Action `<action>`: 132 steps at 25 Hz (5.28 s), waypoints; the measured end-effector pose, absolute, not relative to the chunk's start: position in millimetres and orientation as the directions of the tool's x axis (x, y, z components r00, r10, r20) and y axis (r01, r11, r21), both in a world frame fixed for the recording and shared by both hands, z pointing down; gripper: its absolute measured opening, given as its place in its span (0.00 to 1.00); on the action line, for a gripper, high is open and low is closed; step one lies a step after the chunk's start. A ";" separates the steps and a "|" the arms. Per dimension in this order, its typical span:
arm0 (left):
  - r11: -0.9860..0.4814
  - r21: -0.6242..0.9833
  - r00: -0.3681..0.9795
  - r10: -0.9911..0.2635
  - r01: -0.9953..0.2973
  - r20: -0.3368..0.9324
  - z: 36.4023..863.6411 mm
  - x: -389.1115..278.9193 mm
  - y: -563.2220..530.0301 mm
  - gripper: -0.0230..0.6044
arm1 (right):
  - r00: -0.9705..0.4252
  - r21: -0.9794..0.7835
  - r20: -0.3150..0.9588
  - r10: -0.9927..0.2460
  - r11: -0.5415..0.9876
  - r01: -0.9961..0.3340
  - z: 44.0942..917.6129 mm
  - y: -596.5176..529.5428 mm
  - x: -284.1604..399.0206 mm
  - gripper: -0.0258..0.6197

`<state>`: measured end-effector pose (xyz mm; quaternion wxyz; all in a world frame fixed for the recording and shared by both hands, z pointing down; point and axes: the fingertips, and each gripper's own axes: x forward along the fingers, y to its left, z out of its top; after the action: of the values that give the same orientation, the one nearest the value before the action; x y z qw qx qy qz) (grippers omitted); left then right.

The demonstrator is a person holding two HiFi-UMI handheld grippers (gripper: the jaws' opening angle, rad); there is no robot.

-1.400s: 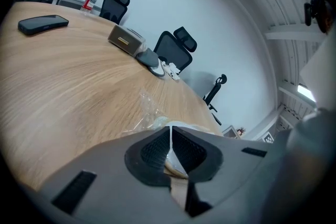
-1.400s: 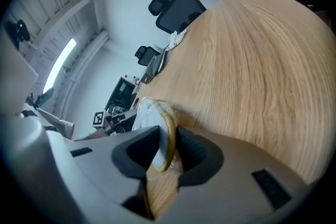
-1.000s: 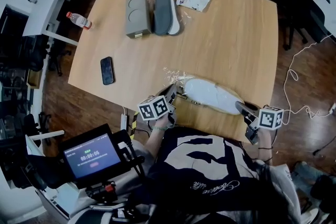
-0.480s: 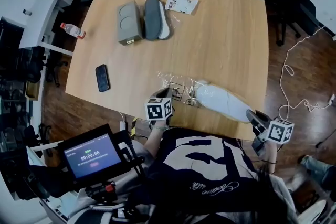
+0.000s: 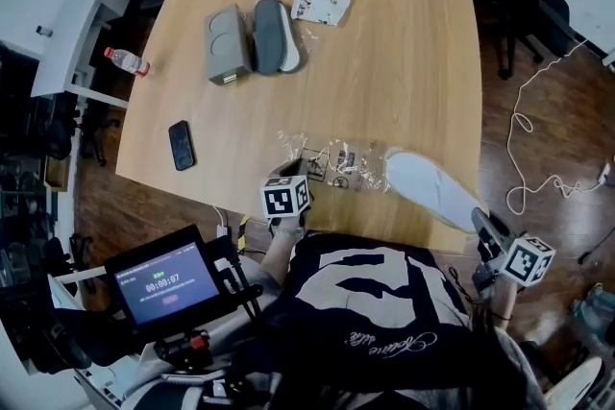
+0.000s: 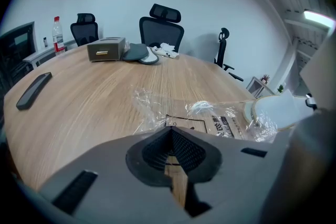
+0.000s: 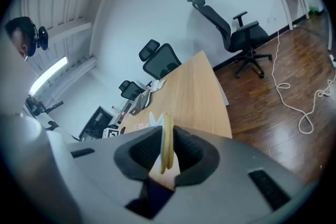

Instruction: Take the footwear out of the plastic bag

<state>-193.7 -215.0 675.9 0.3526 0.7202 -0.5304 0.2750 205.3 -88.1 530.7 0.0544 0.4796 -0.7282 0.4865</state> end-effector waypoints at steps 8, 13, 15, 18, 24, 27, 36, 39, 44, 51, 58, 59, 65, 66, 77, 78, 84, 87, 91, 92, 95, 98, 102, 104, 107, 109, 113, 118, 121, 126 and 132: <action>-0.189 0.189 0.266 -0.583 -0.963 0.768 674.8 -193.8 -216.9 0.04 | -0.363 -0.567 0.481 -0.798 0.033 -0.823 482.3 -106.5 231.9 0.12; -0.192 0.173 0.254 -0.591 -0.966 0.765 676.6 -191.3 -213.8 0.04 | -0.435 -0.635 0.358 -0.826 0.126 -0.762 468.0 -129.0 198.4 0.12; -0.193 0.167 0.251 -0.594 -0.967 0.764 676.6 -191.5 -214.5 0.04 | -0.505 -0.693 0.284 -0.815 0.189 -0.695 460.5 -140.8 171.5 0.12; -0.194 0.163 0.248 -0.598 -0.967 0.762 674.6 -191.3 -209.4 0.04 | -0.626 -0.788 0.180 -0.759 0.270 -0.553 456.6 -147.6 124.4 0.12; -0.197 0.164 0.252 -0.600 -0.966 0.759 673.2 -187.9 -203.9 0.04 | -0.780 -0.867 0.188 -0.597 0.273 -0.418 493.2 -146.4 49.9 0.12; -0.204 0.163 0.255 -0.599 -0.965 0.759 675.4 -186.7 -205.3 0.04 | -0.777 -0.849 0.288 -0.559 0.227 -0.477 530.8 -150.9 42.8 0.12; -0.166 0.357 0.381 -0.605 -0.919 0.699 661.5 -192.9 -205.2 0.04 | -0.626 -0.638 0.622 -0.471 0.158 -0.753 625.5 -144.0 55.7 0.14; -0.119 0.459 0.409 -0.679 -0.880 0.609 632.3 -196.4 -213.3 0.04 | -0.621 -0.646 0.635 -0.459 0.125 -0.753 638.4 -145.0 59.1 0.15; -0.185 0.474 0.440 -0.740 -0.861 0.509 588.2 -184.7 -230.7 0.04 | -0.602 -0.584 0.646 -0.469 0.204 -0.786 648.9 -159.4 61.6 0.18; -0.241 0.506 0.487 -0.756 -0.828 0.437 558.3 -156.5 -217.2 0.04 | -0.525 -0.368 0.702 -0.480 0.387 -0.846 645.7 -157.7 71.7 0.39; -0.272 0.491 0.490 -0.776 -0.828 0.397 546.0 -125.7 -166.2 0.04 | -0.629 -0.519 0.573 -0.525 0.362 -0.774 604.8 -139.9 87.4 0.39; -0.269 0.492 0.487 -0.779 -0.828 0.395 544.5 -120.3 -160.5 0.04 | -0.642 -0.518 0.560 -0.523 0.384 -0.764 598.8 -138.4 87.4 0.39; -0.240 0.514 0.474 -0.788 -0.823 0.392 542.6 -87.7 -120.4 0.04 | -0.725 -0.493 0.505 -0.468 0.534 -0.687 571.9 -121.3 75.1 0.39; -0.239 0.511 0.474 -0.785 -0.826 0.399 543.3 -82.8 -113.6 0.04 | -0.741 -0.496 0.492 -0.457 0.552 -0.670 568.0 -118.2 72.0 0.39; -0.183 0.520 0.402 -0.847 -0.834 0.347 511.2 -66.6 -70.5 0.04 | -0.837 -0.556 0.409 -0.363 0.628 -0.544 547.2 -70.1 37.3 0.30; -0.182 0.524 0.405 -0.845 -0.832 0.349 512.6 -64.5 -63.0 0.04 | -0.839 -0.555 0.413 -0.354 0.633 -0.540 548.3 -64.1 34.5 0.30; -0.147 0.537 0.394 -0.837 -0.830 0.379 528.8 -69.3 -18.6 0.04 | -0.792 -0.475 0.480 -0.377 0.648 -0.596 552.1 -46.1 24.1 0.08; -0.127 0.541 0.370 -0.853 -0.831 0.368 528.4 -78.6 5.1 0.04 | -0.803 -0.466 0.468 -0.371 0.668 -0.580 544.1 -33.2 14.7 0.08; -0.110 0.540 0.339 -0.875 -0.835 0.345 521.6 -99.2 45.3 0.04 | -0.813 -0.459 0.452 -0.366 0.687 -0.564 533.1 -6.1 -6.0 0.08; -0.108 0.538 0.332 -0.881 -0.836 0.338 520.5 -105.8 56.4 0.04 | -0.818 -0.460 0.443 -0.368 0.690 -0.559 530.8 1.9 -12.5 0.06; -0.093 0.542 0.310 -0.894 -0.836 0.324 521.0 -128.1 92.2 0.04 | -0.835 -0.474 0.416 -0.361 0.697 -0.538 524.8 30.2 -35.3 0.03; -0.076 0.564 0.295 -0.904 -0.823 0.308 522.5 -145.5 134.7 0.04 | -0.841 -0.467 0.416 -0.347 0.711 -0.525 521.1 70.1 -53.9 0.03; -0.087 0.598 0.316 -0.904 -0.797 0.289 531.2 -148.8 174.6 0.04 | -0.839 -0.484 0.417 -0.351 0.696 -0.531 521.5 117.0 -58.8 0.03; -0.106 0.614 0.344 -0.896 -0.782 0.283 535.1 -144.5 186.1 0.04 | -0.835 -0.504 0.421 -0.355 0.674 -0.540 522.9 137.4 -54.9 0.03; -0.142 0.638 0.393 -0.878 -0.757 0.272 538.0 -130.9 195.1 0.04 | -0.816 -0.498 0.442 -0.372 0.655 -0.568 524.5 160.2 -41.9 0.03; -0.169 0.650 0.425 -0.868 -0.741 0.258 536.5 -120.3 194.6 0.04 | -0.803 -0.488 0.448 -0.392 0.646 -0.587 522.7 166.0 -32.8 0.03; -0.223 0.653 0.473 -0.849 -0.724 0.235 530.1 -100.1 189.9 0.04 | -0.790 -0.477 0.441 -0.426 0.634 -0.608 516.5 170.7 -17.5 0.03; -0.288 0.635 0.520 -0.828 -0.717 0.212 517.6 -72.1 181.0 0.04 | -0.783 -0.484 0.418 -0.461 0.616 -0.621 510.3 169.7 2.6 0.03; -0.306 0.625 0.528 -0.824 -0.718 0.203 508.8 -55.0 179.4 0.04 | -0.786 -0.486 0.402 -0.470 0.618 -0.618 502.5 172.3 15.9 0.03; -0.321 0.615 0.541 -0.815 -0.720 0.207 502.6 -16.8 184.4 0.04 | -0.795 -0.494 0.385 -0.469 0.623 -0.606 496.9 180.9 47.3 0.03; -0.296 0.596 0.510 -0.829 -0.746 0.227 500.0 23.5 202.6 0.04 | -0.817 -0.498 0.377 -0.436 0.649 -0.575 495.0 192.2 83.2 0.03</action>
<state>23.5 202.6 500.0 0.3332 0.8025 -0.4909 -0.0622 83.2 192.2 495.0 0.1120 0.2806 -0.9010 0.3115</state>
